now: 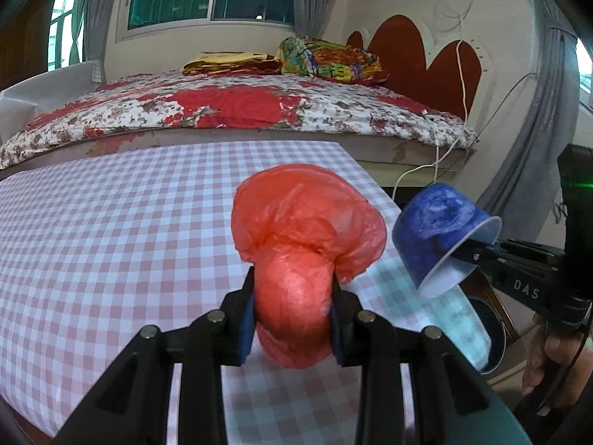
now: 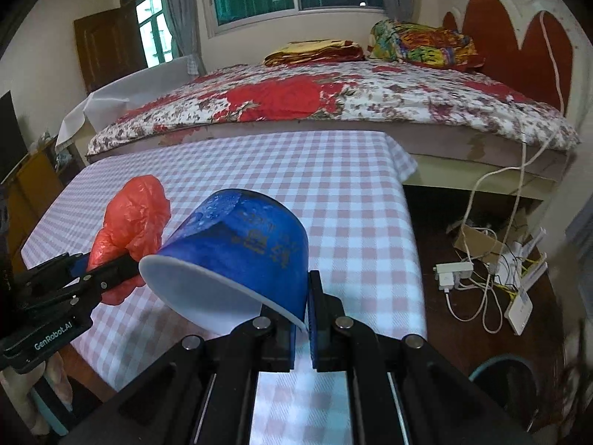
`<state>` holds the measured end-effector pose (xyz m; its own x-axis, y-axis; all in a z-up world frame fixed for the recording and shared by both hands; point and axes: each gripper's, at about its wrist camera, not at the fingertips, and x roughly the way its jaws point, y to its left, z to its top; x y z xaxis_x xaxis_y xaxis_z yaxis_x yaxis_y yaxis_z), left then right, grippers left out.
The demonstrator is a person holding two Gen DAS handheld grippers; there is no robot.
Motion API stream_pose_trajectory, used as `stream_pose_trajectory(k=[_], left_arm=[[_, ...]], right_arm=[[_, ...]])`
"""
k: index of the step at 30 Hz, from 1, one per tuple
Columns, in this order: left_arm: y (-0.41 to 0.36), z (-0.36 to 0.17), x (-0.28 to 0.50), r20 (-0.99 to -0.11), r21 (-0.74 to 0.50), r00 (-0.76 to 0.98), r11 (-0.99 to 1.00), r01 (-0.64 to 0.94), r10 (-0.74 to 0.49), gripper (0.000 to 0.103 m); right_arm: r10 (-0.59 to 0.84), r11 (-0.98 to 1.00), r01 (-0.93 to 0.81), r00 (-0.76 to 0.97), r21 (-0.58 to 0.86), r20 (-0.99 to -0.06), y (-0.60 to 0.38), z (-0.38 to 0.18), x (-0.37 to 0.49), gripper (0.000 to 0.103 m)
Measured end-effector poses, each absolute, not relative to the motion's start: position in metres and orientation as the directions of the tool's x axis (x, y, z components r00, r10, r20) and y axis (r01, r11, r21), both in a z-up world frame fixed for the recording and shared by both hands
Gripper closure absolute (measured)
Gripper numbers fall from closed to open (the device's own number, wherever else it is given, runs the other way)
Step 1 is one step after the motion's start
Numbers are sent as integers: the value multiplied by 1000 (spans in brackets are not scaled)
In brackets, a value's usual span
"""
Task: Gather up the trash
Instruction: 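Carry the red bag and blue cup over the bucket and release both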
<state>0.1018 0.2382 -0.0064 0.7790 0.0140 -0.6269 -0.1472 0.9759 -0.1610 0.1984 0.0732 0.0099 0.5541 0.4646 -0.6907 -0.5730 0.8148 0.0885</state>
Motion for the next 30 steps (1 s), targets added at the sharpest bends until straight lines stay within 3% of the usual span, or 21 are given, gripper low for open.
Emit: stream_pose_trajectory(k=[14,30], left_arm=[[134,-13,115,-637,-165,760,986,32,-131,69],[19,-25,140,-654,-177,680,941,287,-330,69]], right_arm=[[404,888,-442,614,129,-678,-36,10,182,97],[208,978,-154,681,140,-702,-194,-11,174,97]])
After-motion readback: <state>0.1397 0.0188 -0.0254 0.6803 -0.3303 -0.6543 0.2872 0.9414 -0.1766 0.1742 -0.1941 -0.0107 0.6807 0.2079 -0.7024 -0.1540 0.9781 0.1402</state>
